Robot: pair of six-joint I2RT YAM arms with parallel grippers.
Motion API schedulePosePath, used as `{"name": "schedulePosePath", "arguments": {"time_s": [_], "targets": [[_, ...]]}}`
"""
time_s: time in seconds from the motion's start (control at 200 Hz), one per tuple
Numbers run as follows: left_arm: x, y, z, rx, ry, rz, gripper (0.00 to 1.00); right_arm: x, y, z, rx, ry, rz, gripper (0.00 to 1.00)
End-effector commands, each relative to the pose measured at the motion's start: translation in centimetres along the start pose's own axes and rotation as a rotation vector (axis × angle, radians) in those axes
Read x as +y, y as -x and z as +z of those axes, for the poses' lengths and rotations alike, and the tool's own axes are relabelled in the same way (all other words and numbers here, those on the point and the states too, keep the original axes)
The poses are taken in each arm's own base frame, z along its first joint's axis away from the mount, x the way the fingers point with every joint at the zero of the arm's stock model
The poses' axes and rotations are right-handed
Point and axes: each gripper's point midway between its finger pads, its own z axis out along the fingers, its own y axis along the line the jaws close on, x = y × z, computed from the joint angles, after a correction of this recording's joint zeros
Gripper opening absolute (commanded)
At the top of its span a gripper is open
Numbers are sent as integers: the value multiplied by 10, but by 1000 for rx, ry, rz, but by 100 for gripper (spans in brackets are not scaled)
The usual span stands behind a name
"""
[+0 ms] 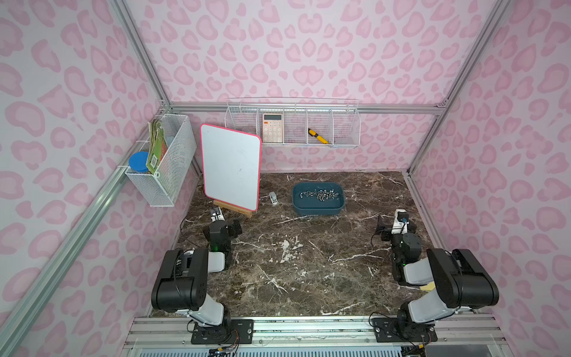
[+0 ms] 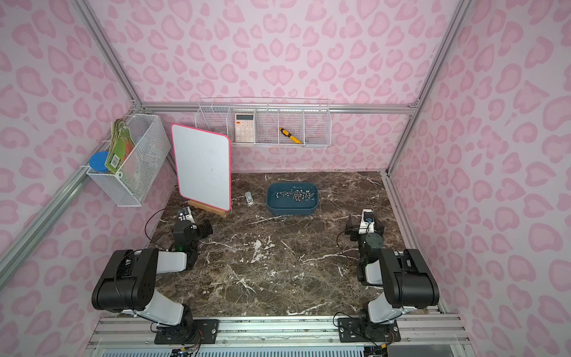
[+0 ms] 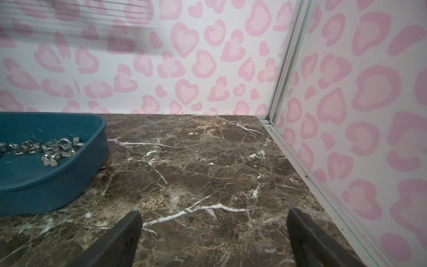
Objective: Take out the wing nut from the storage box
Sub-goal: Pick up the storage box at the center of the board.
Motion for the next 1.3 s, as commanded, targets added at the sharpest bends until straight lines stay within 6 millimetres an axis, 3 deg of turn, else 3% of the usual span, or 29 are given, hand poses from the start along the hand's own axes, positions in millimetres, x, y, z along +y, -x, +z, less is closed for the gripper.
{"name": "schedulePosePath", "arguments": {"time_s": [0.0,1.07,1.145,1.295], "targets": [[0,6,0,-21,-2,-4,99,0,2,1,-8,4,6,100],[-1,6,-1,-22,-8,-6,99,-1,3,-1,-13,-4,6,100],[-1,17,-3,-57,0,14,99,-7,12,-8,-44,-62,9,100],[13,40,-13,52,106,-30,99,-10,33,-15,-62,-110,-4,99]]}}
